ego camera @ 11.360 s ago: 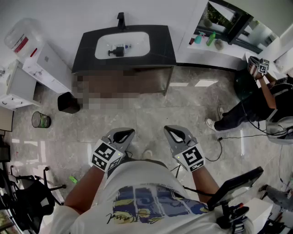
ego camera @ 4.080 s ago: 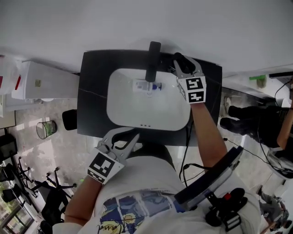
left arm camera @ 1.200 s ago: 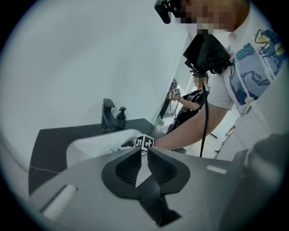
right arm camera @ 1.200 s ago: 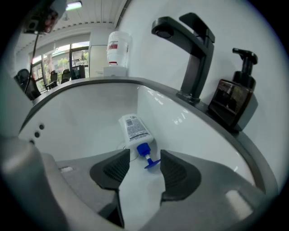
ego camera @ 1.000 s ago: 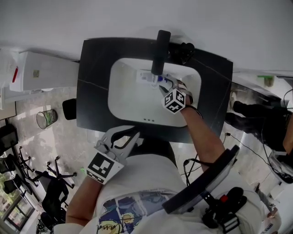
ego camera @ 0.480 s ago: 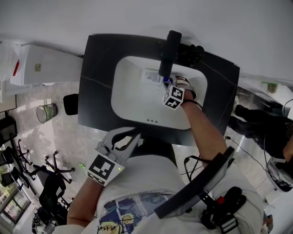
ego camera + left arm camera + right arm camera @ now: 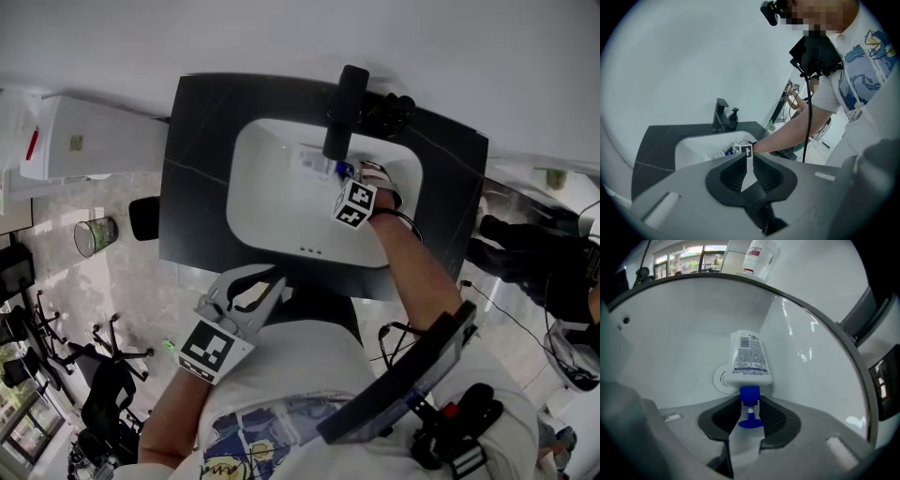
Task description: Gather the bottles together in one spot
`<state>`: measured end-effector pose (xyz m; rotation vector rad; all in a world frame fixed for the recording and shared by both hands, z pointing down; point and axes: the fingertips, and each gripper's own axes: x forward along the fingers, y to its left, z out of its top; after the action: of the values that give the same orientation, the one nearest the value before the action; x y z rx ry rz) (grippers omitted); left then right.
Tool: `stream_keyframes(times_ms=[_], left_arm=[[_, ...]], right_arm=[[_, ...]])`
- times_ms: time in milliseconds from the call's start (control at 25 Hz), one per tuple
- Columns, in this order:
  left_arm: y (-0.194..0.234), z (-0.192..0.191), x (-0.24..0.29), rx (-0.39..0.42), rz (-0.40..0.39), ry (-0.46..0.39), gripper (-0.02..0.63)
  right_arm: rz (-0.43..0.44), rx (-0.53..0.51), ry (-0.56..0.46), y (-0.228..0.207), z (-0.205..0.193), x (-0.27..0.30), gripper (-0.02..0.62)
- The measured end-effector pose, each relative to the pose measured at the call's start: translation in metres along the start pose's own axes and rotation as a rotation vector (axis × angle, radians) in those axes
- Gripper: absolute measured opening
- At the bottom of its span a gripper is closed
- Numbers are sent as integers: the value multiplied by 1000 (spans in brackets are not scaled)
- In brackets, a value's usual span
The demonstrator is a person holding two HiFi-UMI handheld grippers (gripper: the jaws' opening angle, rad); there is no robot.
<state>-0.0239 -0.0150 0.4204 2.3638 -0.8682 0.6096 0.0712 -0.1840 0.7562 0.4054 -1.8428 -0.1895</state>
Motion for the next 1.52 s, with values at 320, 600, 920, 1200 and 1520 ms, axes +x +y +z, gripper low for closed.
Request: stream_keyframes(times_ms=[320, 600, 920, 1200, 1520], left_arm=[[-11, 5, 3, 22, -33, -8, 44], [-20, 12, 7, 47, -74, -31, 44], [-28, 19, 8, 77, -123, -48, 44], [-28, 21, 4, 81, -148, -78, 44], [-35, 30, 2, 117, -199, -102, 44]], right_arm=[[-14, -10, 54, 6, -22, -28, 118], [-16, -115, 149, 7, -38, -60, 118], [-12, -174, 201, -1, -46, -103, 118], [-26, -206, 251, -24, -60, -158, 118], [-20, -297, 414, -65, -95, -227, 118]])
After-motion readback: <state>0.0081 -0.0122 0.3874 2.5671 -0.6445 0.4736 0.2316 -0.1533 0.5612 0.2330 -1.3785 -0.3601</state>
